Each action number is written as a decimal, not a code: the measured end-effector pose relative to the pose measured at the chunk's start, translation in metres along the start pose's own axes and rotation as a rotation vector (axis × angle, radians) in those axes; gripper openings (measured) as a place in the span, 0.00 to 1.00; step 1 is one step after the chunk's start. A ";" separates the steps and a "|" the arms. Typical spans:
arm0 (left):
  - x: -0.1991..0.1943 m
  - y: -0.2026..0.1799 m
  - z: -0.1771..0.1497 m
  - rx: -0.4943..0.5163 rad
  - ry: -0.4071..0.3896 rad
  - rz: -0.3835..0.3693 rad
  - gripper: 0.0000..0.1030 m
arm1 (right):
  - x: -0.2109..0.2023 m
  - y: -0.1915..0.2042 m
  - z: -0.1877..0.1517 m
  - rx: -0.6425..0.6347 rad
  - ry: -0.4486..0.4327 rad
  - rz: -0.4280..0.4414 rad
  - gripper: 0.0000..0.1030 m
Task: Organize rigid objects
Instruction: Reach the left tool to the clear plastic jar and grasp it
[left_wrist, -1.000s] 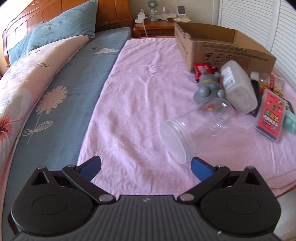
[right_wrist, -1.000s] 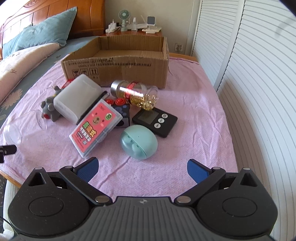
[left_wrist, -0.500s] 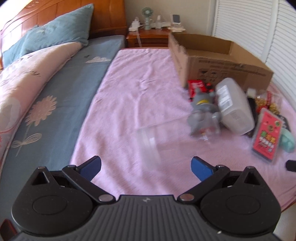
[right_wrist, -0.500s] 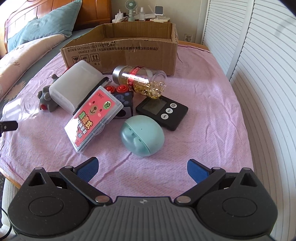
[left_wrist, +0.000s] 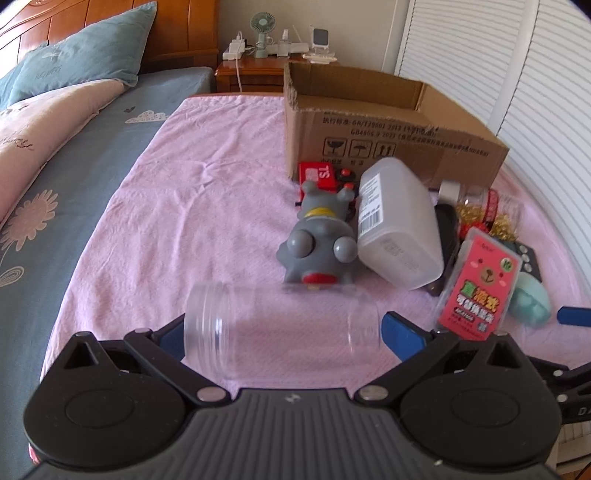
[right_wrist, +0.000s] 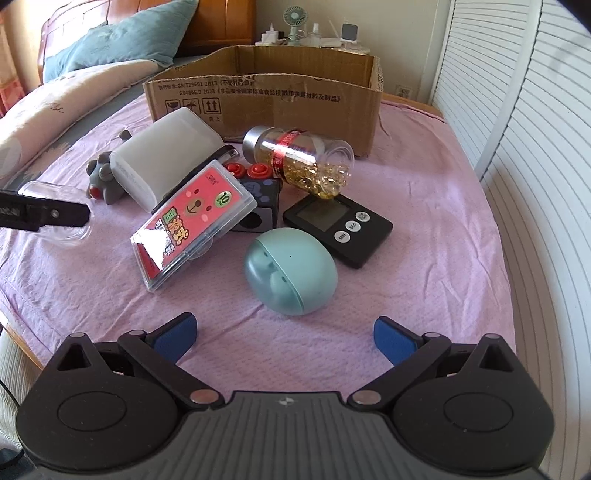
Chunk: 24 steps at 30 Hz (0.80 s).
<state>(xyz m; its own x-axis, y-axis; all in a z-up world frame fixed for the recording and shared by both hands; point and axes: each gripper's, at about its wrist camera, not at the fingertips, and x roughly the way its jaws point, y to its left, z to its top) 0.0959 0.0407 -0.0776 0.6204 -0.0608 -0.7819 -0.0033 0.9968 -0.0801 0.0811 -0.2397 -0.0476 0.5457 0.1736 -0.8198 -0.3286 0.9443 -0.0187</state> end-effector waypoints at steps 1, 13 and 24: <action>0.003 0.001 -0.002 -0.010 0.010 0.012 0.99 | 0.001 -0.001 0.000 -0.009 -0.007 0.007 1.00; 0.007 0.001 -0.014 -0.028 -0.029 0.093 1.00 | 0.004 -0.008 -0.003 -0.081 -0.080 0.068 1.00; 0.005 0.001 -0.019 -0.029 -0.048 0.095 1.00 | 0.001 0.016 -0.002 -0.248 -0.051 0.200 1.00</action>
<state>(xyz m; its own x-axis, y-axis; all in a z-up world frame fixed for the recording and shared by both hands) 0.0842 0.0407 -0.0927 0.6534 0.0372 -0.7561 -0.0863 0.9959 -0.0256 0.0748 -0.2248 -0.0502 0.4871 0.3689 -0.7916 -0.6078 0.7941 -0.0039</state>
